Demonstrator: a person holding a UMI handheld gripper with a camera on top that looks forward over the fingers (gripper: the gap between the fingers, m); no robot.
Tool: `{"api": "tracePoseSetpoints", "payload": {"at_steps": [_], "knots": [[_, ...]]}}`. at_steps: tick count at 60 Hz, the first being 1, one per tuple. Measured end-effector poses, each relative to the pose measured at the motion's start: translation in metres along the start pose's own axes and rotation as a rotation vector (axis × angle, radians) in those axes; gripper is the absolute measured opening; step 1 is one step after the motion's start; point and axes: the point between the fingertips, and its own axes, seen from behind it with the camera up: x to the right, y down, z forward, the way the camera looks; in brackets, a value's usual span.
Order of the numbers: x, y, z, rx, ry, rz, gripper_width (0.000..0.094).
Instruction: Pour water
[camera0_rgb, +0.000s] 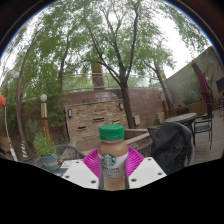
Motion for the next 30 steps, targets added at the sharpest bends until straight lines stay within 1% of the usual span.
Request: {"api": "tracePoseSetpoints", "payload": {"at_steps": [4, 5, 6, 10, 13, 18, 19, 20, 22, 23, 30], "knots": [[0.032, 0.039, -0.006, -0.072, 0.041, -0.085, 0.0288], [0.049, 0.054, 0.011, -0.088, 0.05, -0.091, 0.0287], [0.055, 0.063, 0.01, -0.101, 0.053, -0.1, 0.0287], [0.08, 0.093, 0.01, -0.145, 0.083, -0.123, 0.0288], [0.089, 0.109, 0.01, -0.163, 0.085, -0.121, 0.0289], [0.094, 0.123, 0.002, -0.176, 0.074, -0.138, 0.029], [0.092, 0.123, 0.017, -0.176, 0.072, -0.144, 0.0289], [0.091, 0.124, 0.016, -0.178, 0.07, -0.154, 0.0291], [0.092, 0.118, 0.013, -0.149, 0.069, -0.163, 0.0289], [0.094, 0.122, 0.012, -0.158, 0.075, -0.166, 0.029], [0.095, 0.12, 0.013, -0.133, 0.081, -0.139, 0.029]]}}
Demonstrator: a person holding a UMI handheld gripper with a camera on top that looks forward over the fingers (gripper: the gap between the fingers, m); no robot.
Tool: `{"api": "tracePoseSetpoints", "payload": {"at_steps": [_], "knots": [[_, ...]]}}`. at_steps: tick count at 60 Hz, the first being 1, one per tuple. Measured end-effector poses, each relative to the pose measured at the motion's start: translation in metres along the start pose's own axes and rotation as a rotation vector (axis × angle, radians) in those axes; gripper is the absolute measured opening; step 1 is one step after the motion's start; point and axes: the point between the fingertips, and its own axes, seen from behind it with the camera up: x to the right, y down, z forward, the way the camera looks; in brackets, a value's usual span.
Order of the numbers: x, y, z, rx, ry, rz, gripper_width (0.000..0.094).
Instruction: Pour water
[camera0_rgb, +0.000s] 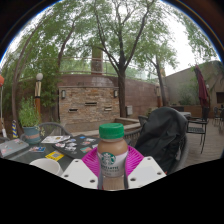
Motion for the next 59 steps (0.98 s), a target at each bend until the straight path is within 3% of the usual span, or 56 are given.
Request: {"api": "tracePoseSetpoints", "payload": {"at_steps": [6, 11, 16, 19, 25, 31, 49, 59], "knots": [[0.001, -0.001, -0.002, 0.002, -0.001, 0.0, 0.0296], [0.003, 0.001, -0.001, -0.011, 0.008, 0.003, 0.0421], [-0.001, 0.002, -0.003, -0.038, 0.006, 0.03, 0.0483], [0.002, 0.005, -0.009, -0.064, 0.008, 0.053, 0.0579], [-0.001, 0.002, -0.019, -0.099, 0.021, 0.074, 0.0859], [0.005, -0.008, -0.04, -0.119, 0.058, 0.057, 0.0832], [-0.025, -0.039, -0.158, -0.187, 0.03, 0.056, 0.083], [-0.03, -0.061, -0.221, -0.168, 0.025, 0.008, 0.0831]]}}
